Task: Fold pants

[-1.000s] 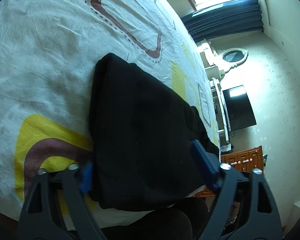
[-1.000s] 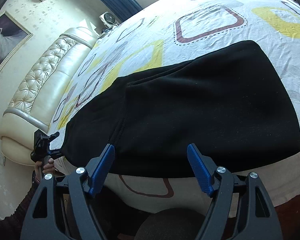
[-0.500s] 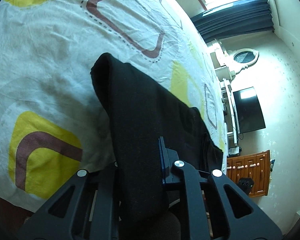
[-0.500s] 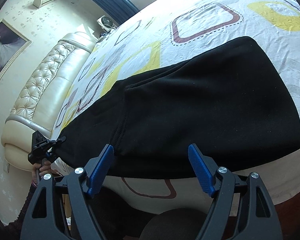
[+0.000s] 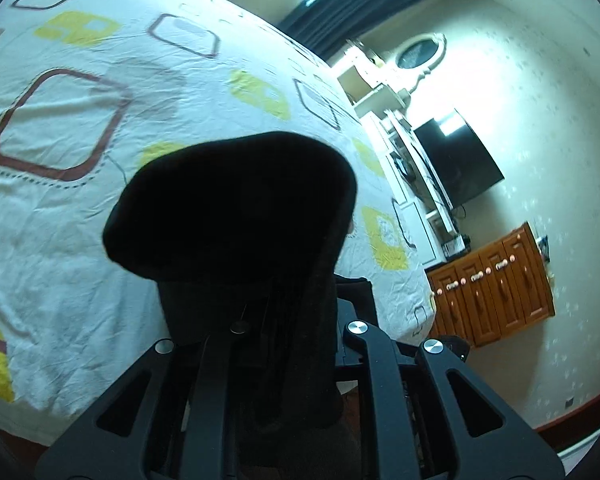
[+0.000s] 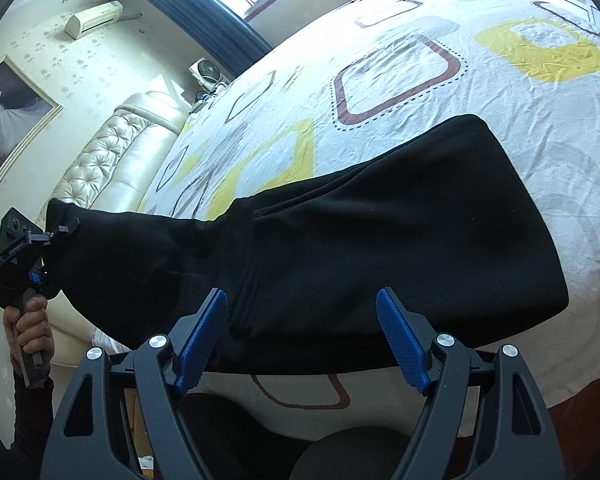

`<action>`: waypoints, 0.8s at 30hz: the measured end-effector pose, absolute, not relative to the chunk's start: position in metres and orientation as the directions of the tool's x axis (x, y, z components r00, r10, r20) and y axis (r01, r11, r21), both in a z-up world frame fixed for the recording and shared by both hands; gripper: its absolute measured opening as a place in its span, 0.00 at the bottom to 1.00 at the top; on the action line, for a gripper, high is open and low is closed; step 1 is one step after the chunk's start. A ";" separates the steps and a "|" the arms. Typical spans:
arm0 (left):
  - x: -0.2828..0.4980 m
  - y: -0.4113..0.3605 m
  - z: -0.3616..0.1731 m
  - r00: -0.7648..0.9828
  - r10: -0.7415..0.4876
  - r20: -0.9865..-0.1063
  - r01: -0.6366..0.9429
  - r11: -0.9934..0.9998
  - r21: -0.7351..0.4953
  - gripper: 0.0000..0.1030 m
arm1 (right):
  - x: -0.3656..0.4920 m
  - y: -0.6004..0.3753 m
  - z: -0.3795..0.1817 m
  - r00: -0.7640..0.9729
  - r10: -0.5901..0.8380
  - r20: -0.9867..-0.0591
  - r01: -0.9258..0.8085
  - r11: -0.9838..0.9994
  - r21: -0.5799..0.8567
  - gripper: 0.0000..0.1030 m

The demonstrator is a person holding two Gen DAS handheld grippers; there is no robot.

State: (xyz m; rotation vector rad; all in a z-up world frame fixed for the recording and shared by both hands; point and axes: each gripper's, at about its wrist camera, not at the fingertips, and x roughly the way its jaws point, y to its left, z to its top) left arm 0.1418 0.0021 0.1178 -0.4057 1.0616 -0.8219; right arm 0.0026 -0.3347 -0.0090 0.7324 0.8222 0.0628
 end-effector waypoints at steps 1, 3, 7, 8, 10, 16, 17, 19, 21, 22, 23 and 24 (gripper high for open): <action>0.139 -0.018 0.122 0.220 -0.763 -0.608 0.420 0.636 -0.647 0.14 | 0.001 -0.339 -0.008 0.697 0.323 -0.641 0.231 0.745 0.626 0.74; 0.134 -0.057 0.124 0.188 -0.759 -0.624 0.461 0.629 -0.626 0.14 | -0.002 -0.349 -0.007 0.707 0.321 -0.630 0.251 0.719 0.648 0.74; 0.122 -0.132 0.112 0.129 -0.722 -0.680 0.516 0.634 -0.576 0.14 | -0.011 -0.372 0.002 0.745 0.292 -0.599 0.269 0.691 0.671 0.74; 0.119 -0.149 0.106 0.115 -0.709 -0.696 0.525 0.638 -0.563 0.14 | -0.014 -0.377 0.004 0.754 0.283 -0.593 0.272 0.688 0.673 0.74; 0.114 -0.183 0.089 0.095 -0.672 -0.734 0.541 0.654 -0.529 0.14 | -0.021 -0.389 0.006 0.768 0.268 -0.582 0.284 0.672 0.684 0.74; 0.100 -0.256 0.028 0.080 -0.542 -0.837 0.581 0.707 -0.403 0.14 | -0.036 -0.415 -0.005 0.781 0.251 -0.571 0.318 0.627 0.711 0.74; 0.098 -0.264 0.019 0.077 -0.521 -0.850 0.583 0.715 -0.385 0.14 | -0.036 -0.417 -0.007 0.781 0.251 -0.572 0.324 0.620 0.714 0.74; 0.094 -0.278 0.003 0.079 -0.484 -0.871 0.588 0.729 -0.351 0.14 | -0.039 -0.421 -0.012 0.784 0.249 -0.569 0.333 0.605 0.723 0.74; 0.090 -0.288 -0.008 0.095 -0.444 -0.891 0.599 0.740 -0.305 0.14 | -0.040 -0.425 -0.016 0.785 0.250 -0.567 0.339 0.592 0.731 0.74; 0.087 -0.292 -0.010 0.106 -0.430 -0.896 0.607 0.742 -0.284 0.15 | -0.041 -0.426 -0.017 0.786 0.250 -0.565 0.340 0.588 0.734 0.74; 0.085 -0.296 -0.011 0.117 -0.418 -0.901 0.616 0.742 -0.265 0.18 | -0.042 -0.428 -0.018 0.787 0.251 -0.564 0.340 0.586 0.736 0.74; 0.083 -0.300 -0.012 0.125 -0.417 -0.900 0.622 0.740 -0.256 0.21 | -0.042 -0.430 -0.019 0.787 0.251 -0.564 0.341 0.585 0.736 0.74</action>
